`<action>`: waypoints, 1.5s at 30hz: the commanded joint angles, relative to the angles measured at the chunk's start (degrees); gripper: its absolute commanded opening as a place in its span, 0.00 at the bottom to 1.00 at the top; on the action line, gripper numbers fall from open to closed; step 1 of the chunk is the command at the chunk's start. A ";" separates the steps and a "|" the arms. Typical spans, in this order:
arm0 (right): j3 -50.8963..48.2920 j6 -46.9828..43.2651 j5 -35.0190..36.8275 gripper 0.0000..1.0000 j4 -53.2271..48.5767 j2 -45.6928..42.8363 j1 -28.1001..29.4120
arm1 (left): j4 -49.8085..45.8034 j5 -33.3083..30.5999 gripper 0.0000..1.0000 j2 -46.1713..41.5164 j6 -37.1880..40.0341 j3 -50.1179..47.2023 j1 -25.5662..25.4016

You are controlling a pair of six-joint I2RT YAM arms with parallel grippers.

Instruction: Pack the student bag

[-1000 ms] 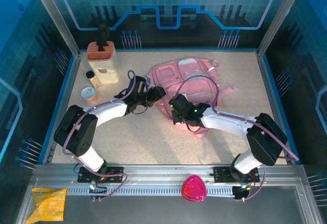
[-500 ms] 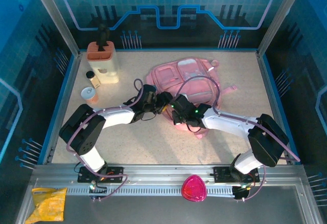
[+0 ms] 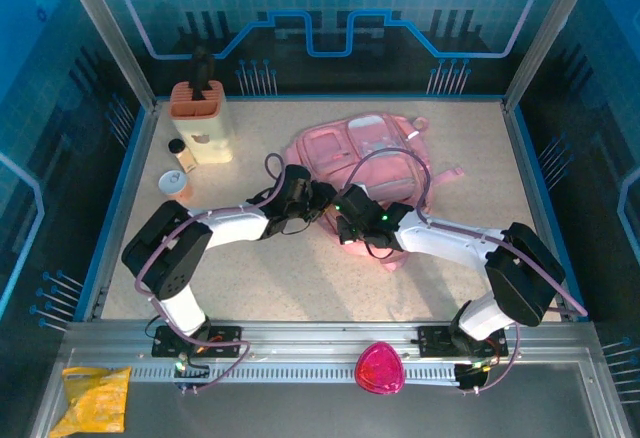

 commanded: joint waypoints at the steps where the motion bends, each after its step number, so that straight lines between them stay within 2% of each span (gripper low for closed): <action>1: 1.03 0.26 -0.64 0.00 0.09 -0.47 0.61 | -0.05 -0.75 0.09 0.86 0.97 2.90 -0.53; 4: 1.71 0.05 0.77 0.00 -1.71 -0.71 0.53 | -0.96 -1.20 0.00 0.17 3.02 3.00 -0.41; 12: -1.02 0.19 3.63 0.00 -5.44 -5.45 -2.32 | -5.40 1.27 0.00 -0.69 8.80 4.49 2.12; 19: -6.34 -2.17 1.79 0.00 -7.23 -11.87 -10.44 | -8.40 5.08 0.00 -2.18 13.41 4.65 6.33; 23: -7.11 -5.09 0.66 0.00 -7.86 -14.10 -15.14 | -13.52 5.96 0.00 -2.25 18.35 7.55 7.73; 26: -6.72 -7.23 1.16 0.00 -8.59 -14.24 -16.45 | -17.87 5.83 0.00 -1.79 22.26 10.58 8.85; 30: -6.12 -7.85 -0.44 0.00 -9.11 -13.70 -14.77 | -20.90 6.54 0.00 0.28 25.59 14.47 10.45; 34: -6.75 -5.20 -1.11 0.00 -6.30 -12.36 -8.19 | -22.32 7.01 0.00 3.51 27.27 18.07 11.70; 39: -3.92 -0.72 -0.71 0.00 -3.80 -6.62 -1.08 | -22.14 7.11 0.00 5.82 27.27 20.70 12.87; 42: -1.49 0.45 -2.12 0.00 -1.86 -5.15 -0.62 | -23.55 7.90 0.00 5.39 27.32 21.50 13.83; 43: -1.51 0.42 -2.10 0.00 -1.42 -5.11 -0.67 | -23.91 7.84 0.06 4.65 27.23 21.14 14.01; 45: -1.57 0.33 -1.66 0.00 -1.67 -5.21 -0.72 | -23.73 9.21 0.24 2.51 25.35 19.13 14.03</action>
